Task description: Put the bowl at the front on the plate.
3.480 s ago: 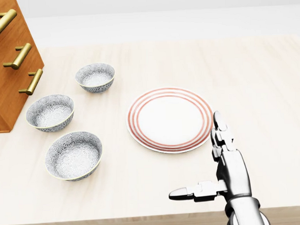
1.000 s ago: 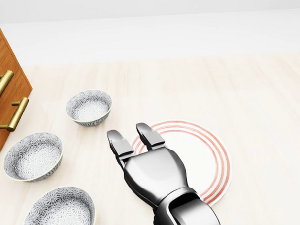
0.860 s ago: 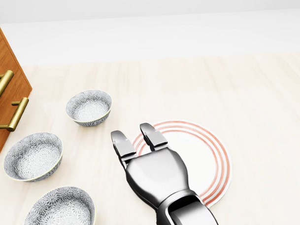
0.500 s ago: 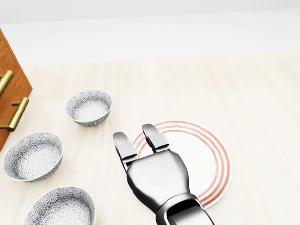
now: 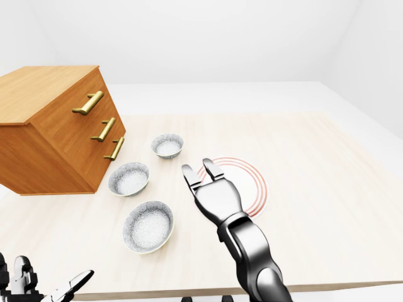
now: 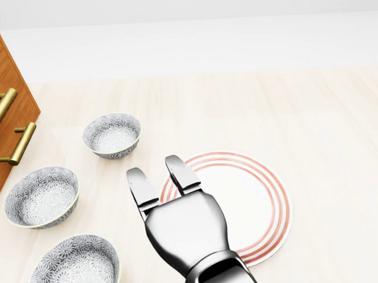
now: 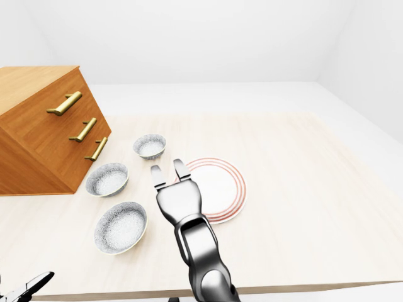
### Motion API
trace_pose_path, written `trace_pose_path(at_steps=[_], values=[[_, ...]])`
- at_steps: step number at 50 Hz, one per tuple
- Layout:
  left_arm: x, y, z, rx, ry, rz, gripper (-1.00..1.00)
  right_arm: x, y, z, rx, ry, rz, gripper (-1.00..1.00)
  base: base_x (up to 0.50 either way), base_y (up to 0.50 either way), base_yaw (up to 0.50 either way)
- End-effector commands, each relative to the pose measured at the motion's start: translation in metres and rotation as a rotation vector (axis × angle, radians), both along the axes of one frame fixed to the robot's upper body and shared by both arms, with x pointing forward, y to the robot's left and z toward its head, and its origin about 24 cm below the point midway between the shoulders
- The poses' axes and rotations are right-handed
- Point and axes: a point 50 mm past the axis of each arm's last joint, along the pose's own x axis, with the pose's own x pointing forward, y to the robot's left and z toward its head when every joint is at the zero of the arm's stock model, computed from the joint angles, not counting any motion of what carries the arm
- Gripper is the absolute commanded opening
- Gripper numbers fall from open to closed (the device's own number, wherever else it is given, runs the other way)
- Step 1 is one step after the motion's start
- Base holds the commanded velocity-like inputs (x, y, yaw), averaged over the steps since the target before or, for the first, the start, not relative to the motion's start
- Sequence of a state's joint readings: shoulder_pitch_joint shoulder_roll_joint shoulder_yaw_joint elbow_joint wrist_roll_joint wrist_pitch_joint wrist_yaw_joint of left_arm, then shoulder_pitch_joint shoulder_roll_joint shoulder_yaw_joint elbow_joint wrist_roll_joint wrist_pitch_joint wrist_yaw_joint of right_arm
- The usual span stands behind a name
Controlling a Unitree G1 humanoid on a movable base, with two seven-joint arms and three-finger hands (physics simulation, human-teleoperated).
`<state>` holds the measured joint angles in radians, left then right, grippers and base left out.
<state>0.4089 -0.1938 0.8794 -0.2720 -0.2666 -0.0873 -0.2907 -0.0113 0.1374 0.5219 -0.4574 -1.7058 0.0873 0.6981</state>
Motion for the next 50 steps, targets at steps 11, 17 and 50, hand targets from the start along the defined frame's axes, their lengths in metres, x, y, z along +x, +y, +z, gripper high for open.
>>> trace_pose_path(at_steps=[11, 17, 50], values=[[0.001, 0.0, -0.002, -0.006, 0.006, 0.003, 1.0, -0.01, 0.028, -0.019, -0.046, 0.075, 0.181, 1.0, 0.0, 0.0, 0.0], [0.001, 0.0, -0.002, -0.006, 0.006, 0.003, 1.0, -0.017, 0.039, -0.028, -0.098, 0.088, 0.283, 1.0, 0.0, 0.0, 0.0], [-0.001, 0.0, -0.001, -0.002, 0.005, 0.004, 1.0, -0.041, 0.063, -0.061, -0.116, 0.195, 0.44, 1.0, 0.0, 0.0, 0.0]])
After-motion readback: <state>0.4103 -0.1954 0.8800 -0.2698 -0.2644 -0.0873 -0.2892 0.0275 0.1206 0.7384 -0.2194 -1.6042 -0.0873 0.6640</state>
